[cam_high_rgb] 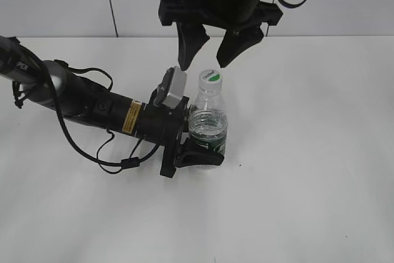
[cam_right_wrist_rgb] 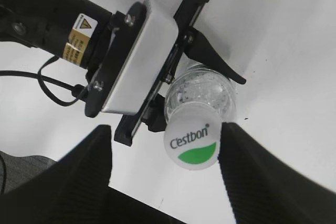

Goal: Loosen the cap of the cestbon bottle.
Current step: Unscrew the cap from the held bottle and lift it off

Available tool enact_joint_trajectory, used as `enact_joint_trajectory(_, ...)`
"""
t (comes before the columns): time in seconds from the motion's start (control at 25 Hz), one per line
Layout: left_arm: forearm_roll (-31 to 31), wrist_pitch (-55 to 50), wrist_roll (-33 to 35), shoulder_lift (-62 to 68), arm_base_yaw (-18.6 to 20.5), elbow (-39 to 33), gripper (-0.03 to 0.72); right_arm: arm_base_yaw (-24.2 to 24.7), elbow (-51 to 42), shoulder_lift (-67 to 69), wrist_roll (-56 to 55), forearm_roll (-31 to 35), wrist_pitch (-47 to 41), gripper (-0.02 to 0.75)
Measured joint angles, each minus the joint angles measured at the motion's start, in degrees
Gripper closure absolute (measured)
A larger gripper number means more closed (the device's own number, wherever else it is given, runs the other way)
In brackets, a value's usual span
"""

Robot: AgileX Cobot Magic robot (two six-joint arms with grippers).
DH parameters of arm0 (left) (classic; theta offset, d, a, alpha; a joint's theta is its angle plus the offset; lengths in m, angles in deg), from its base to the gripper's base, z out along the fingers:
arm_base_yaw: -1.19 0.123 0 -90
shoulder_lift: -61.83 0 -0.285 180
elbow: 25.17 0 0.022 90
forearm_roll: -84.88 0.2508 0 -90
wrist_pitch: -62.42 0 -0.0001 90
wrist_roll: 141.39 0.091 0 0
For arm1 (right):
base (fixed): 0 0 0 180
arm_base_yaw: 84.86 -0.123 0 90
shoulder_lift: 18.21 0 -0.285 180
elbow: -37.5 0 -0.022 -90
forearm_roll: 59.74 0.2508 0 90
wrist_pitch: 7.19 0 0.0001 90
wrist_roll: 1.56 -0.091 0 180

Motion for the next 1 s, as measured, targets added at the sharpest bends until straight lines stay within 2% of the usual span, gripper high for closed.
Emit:
enact_joint_trajectory(0.56, -1.84, -0.62, 0.0, 0.05, 0.0, 0.0, 0.28, 0.1, 1.75, -1.34, -10.96, -4.15, -0.1, 0.253)
enact_joint_trajectory(1.0, -2.09, -0.52, 0.0, 0.18, 0.0, 0.0, 0.28, 0.1, 1.73, 1.29, -12.05, -3.22, -0.1, 0.253)
